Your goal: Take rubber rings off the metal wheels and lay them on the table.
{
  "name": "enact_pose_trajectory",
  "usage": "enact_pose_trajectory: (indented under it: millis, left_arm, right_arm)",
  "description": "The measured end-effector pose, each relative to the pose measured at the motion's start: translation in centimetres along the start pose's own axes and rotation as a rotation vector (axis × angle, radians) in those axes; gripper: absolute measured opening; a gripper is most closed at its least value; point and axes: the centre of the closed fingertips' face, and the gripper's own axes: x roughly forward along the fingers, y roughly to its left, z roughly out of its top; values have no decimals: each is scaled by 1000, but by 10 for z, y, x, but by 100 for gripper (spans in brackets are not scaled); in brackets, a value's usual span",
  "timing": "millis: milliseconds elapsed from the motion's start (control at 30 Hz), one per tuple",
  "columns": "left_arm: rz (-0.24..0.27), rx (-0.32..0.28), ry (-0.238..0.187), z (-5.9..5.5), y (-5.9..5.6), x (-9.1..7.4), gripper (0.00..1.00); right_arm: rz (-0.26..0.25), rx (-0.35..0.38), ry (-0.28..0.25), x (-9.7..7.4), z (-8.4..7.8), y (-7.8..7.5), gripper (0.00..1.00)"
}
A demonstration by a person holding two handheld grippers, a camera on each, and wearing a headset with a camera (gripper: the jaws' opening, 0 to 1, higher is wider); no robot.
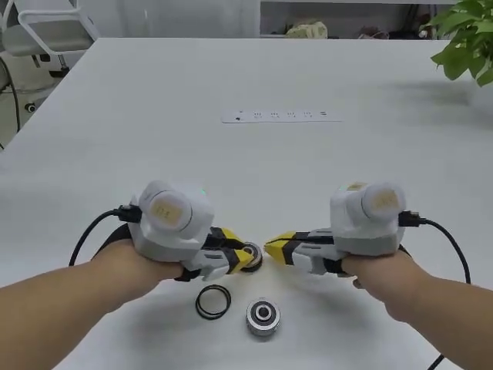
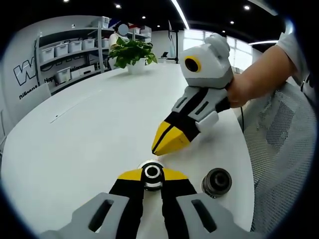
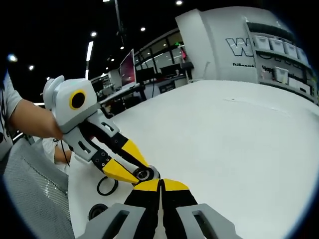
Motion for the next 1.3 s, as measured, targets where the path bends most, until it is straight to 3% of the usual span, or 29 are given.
enact_pose_trajectory:
  millis: [67,200,267,400,567,700,933,1300]
  left_arm:
    - [0,0,-1,0,0,0,8]
    - [-1,0,-1,0,0,0,8]
    - [0,-1,-1,0,0,0,8]
    - [1,-2,0,0,-1,0,8]
    - [0,-2,-2,0,-1,0,8]
    - [0,-2,-2,0,-1,0,8]
    - [0,-2,-3,0,-2,0,8]
    - [3,-3,-2,0,-1,1,8]
  right_arm:
    - [20,-19,9,0,-2,2,0]
    - [91,-137,27,0,-5,14,0]
    - [90,-148,29,2,-5,17,13]
    - [113,-208,65,4,-11,23,17]
    - [112,-251,81,8,-15,27,27]
    - [94,-277,93,14,-19,27,29]
    - [39,-270,77,21,-15,23,29]
    - [55,-301,98,17,-18,26,23]
